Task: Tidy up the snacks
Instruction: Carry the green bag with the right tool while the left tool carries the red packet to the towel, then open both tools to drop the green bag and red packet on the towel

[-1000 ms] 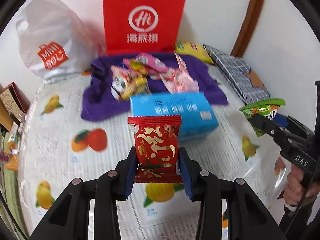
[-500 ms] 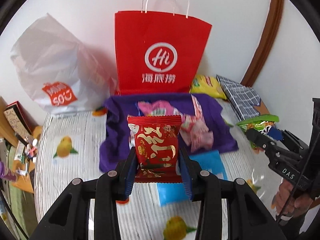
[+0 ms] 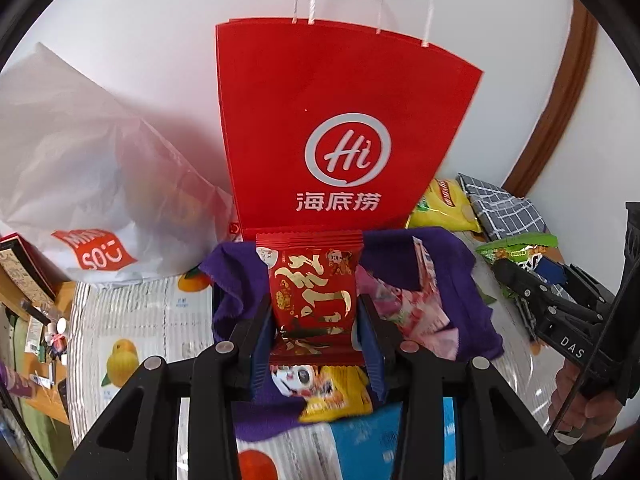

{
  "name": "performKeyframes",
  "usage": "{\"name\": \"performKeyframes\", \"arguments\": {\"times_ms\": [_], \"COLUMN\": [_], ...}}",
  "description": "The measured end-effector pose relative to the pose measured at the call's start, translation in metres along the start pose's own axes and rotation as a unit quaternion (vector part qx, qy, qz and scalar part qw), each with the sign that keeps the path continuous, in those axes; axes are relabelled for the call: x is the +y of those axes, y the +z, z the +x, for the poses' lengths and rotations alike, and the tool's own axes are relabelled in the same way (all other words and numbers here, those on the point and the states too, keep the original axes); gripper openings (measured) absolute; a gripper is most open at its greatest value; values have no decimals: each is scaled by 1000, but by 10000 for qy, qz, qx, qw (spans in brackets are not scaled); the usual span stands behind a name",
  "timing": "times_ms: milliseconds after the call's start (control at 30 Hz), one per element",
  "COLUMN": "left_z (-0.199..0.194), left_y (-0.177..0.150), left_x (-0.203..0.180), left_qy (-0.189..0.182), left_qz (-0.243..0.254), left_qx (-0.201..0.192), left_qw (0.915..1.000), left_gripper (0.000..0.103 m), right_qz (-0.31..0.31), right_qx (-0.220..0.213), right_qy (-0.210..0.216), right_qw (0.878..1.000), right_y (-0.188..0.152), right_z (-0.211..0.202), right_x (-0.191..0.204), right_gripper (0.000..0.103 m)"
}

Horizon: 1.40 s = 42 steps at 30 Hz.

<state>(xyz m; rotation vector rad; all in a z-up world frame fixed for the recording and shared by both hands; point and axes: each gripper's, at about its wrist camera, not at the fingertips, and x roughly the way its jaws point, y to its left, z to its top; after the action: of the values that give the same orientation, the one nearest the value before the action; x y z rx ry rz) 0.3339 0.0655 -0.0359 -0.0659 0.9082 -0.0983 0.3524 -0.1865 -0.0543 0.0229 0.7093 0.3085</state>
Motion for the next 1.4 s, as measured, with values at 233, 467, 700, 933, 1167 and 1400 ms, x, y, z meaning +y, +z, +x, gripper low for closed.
{"name": "performKeyframes", "arguments": {"times_ms": [233, 467, 700, 933, 1167, 1400], "left_z": [32, 51, 64, 89, 92, 86], "left_y": [7, 3, 0, -7, -8, -6], "left_x": [9, 36, 28, 8, 6, 0], "left_qy": [-123, -225, -407, -175, -137, -183], "left_qz": [-161, -513, -508, -275, -279, -186], "left_qx": [110, 234, 390, 877, 917, 891], "left_qw": [9997, 9982, 9971, 9956, 9953, 9957], "left_gripper": [38, 38, 38, 38, 39, 53], "right_qz": [-36, 58, -172, -385, -292, -200], "right_qx": [106, 248, 558, 931, 1096, 1124], "right_qy": [59, 116, 218, 201, 117, 104], "right_qw": [9999, 9996, 9981, 9947, 9935, 9934], "right_y": [8, 1, -6, -16, -21, -19], "right_z": [33, 57, 75, 93, 102, 101], "right_x": [3, -5, -1, 8, 6, 3], "right_gripper": [57, 57, 57, 58, 58, 64]}}
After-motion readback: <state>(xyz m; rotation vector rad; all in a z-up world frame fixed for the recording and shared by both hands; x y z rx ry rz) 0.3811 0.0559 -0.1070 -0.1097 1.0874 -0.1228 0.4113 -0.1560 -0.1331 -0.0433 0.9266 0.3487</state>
